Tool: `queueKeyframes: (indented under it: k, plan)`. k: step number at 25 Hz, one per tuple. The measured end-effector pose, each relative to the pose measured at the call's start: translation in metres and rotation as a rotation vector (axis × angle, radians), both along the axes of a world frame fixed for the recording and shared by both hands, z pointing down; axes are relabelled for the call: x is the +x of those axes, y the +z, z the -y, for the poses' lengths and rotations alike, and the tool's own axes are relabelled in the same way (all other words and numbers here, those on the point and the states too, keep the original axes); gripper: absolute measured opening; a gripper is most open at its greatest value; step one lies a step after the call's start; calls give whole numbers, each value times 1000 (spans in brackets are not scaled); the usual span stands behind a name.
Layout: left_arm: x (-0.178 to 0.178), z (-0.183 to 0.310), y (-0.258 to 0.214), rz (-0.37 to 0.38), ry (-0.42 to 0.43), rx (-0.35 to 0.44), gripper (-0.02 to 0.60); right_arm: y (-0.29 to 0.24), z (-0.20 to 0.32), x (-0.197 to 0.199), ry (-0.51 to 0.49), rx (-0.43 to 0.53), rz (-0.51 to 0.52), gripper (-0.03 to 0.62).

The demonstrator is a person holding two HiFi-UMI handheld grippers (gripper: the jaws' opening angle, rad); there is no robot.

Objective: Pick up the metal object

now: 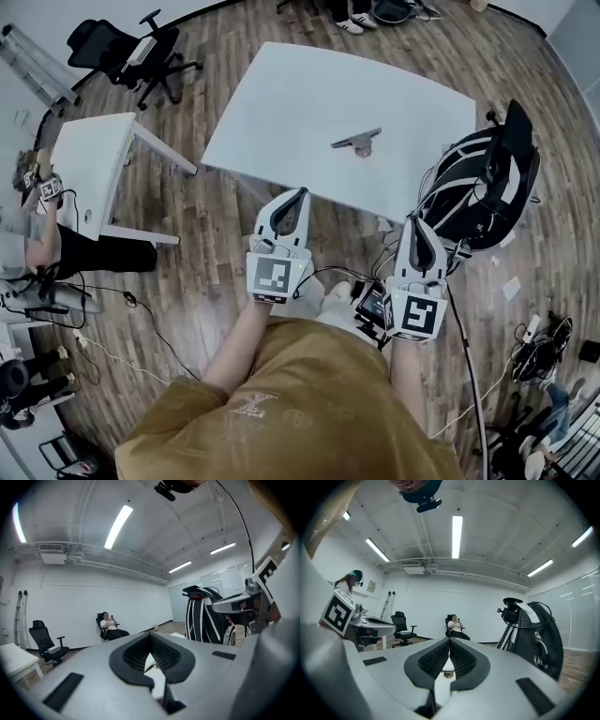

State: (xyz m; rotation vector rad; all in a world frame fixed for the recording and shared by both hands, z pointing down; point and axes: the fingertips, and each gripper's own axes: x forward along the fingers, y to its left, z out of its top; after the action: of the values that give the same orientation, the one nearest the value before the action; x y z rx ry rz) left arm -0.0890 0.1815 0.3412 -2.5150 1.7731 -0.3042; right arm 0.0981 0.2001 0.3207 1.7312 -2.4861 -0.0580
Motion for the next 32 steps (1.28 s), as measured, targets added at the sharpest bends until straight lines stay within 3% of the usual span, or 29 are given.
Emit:
queueKeyframes:
  k: [32]
  plan:
    - [-13, 126, 28, -19, 38, -24, -3, 27, 112, -13, 71, -61, 2, 11]
